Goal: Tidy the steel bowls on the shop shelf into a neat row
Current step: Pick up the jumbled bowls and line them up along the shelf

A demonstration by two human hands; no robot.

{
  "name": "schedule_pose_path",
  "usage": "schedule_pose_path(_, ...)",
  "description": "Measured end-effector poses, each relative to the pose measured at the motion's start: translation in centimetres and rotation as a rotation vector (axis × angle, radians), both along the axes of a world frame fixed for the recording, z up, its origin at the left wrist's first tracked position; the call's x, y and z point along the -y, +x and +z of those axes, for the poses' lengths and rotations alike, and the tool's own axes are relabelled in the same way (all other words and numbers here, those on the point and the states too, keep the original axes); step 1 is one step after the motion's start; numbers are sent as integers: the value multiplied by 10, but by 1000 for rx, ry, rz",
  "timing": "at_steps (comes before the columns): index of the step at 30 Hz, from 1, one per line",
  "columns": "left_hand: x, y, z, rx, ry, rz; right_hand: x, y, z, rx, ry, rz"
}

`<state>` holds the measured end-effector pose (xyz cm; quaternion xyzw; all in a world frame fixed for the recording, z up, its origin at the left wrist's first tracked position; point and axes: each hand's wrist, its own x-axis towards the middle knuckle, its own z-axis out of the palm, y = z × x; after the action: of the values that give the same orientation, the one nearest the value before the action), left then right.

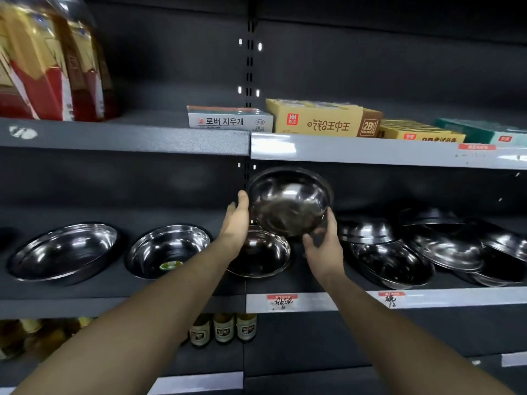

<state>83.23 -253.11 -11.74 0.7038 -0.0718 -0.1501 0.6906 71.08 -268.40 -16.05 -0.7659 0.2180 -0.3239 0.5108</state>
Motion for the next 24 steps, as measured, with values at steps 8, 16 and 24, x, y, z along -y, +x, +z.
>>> schedule_pose_path(8,-12,1,-19,25,-11,-20,-6,1,4,74,589,43)
schedule_pose_path(16,-25,1,-32,126,231,-78,-12,5,3,-62,577,2)
schedule_pose_path(24,-58,18,-35,271,493,-47,-21,17,1,-61,570,-9)
